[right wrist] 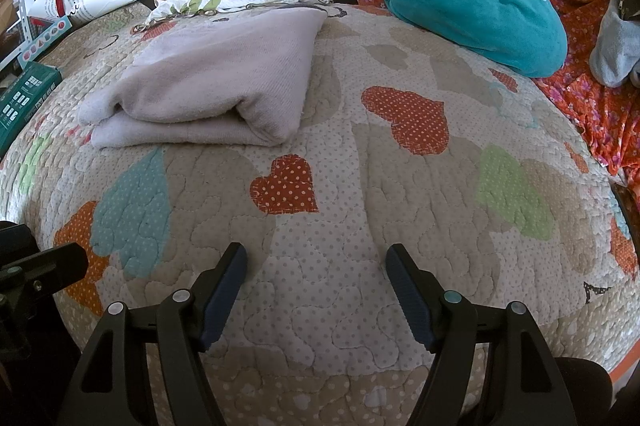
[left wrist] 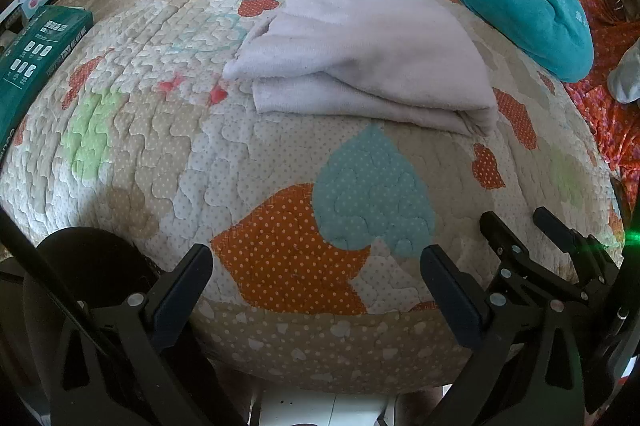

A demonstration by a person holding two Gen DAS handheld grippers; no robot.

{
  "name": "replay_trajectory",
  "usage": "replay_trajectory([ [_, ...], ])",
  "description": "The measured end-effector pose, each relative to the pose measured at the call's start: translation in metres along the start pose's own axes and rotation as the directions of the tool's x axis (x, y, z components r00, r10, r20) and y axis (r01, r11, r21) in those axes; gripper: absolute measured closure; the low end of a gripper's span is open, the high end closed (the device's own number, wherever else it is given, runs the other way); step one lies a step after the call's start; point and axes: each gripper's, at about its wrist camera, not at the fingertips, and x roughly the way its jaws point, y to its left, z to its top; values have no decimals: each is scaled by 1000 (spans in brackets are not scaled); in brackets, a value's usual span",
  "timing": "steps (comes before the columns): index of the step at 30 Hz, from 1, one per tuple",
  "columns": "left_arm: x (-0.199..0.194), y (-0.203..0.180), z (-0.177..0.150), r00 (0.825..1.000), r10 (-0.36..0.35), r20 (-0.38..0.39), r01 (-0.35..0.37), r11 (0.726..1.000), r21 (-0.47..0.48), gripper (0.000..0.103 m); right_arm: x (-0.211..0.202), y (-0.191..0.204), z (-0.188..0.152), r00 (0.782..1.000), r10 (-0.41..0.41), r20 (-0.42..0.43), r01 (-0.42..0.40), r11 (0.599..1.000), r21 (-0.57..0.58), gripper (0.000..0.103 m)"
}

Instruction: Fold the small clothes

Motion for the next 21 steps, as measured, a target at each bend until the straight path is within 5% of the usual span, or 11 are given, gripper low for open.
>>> replay_trajectory([
  [21,4,4,2,999,-33,-17,32,999,-17,0,-3,1,1,1000,-3,12,3,1000,1,25],
])
